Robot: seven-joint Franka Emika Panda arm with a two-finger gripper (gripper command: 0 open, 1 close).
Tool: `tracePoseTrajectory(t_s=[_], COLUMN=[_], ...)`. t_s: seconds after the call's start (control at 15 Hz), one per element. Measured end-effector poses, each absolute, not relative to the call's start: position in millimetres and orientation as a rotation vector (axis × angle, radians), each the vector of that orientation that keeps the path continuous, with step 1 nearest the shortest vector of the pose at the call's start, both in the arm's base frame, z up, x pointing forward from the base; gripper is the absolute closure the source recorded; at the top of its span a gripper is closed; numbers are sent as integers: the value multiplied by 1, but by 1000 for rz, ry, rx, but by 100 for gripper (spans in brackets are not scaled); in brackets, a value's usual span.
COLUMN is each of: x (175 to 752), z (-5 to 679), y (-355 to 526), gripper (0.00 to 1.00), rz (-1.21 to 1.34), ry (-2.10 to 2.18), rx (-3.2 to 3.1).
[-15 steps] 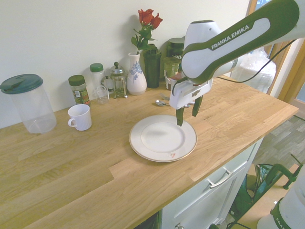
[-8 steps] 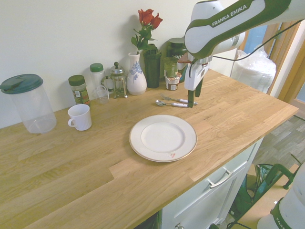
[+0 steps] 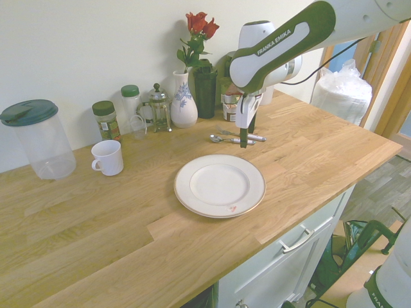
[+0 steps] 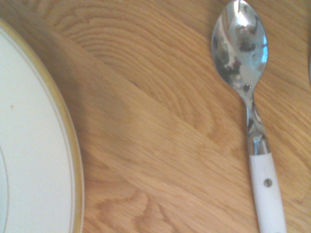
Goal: Put the spoon into the plate
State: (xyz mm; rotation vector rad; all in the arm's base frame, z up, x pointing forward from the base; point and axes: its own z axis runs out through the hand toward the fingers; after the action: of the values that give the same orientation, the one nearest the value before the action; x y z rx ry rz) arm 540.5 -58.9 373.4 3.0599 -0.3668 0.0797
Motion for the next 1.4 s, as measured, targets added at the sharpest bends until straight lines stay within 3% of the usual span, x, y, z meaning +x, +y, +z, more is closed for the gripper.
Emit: tracePoseTrajectory(t_s=[0.27,0.33,1.4], x=[561,565,581], z=[352,346,338], y=[-60,-59,-47], gripper=[0,100,100], rz=[58,53,48], ry=[-360,-357,-365], rx=[3058,3058,3051])
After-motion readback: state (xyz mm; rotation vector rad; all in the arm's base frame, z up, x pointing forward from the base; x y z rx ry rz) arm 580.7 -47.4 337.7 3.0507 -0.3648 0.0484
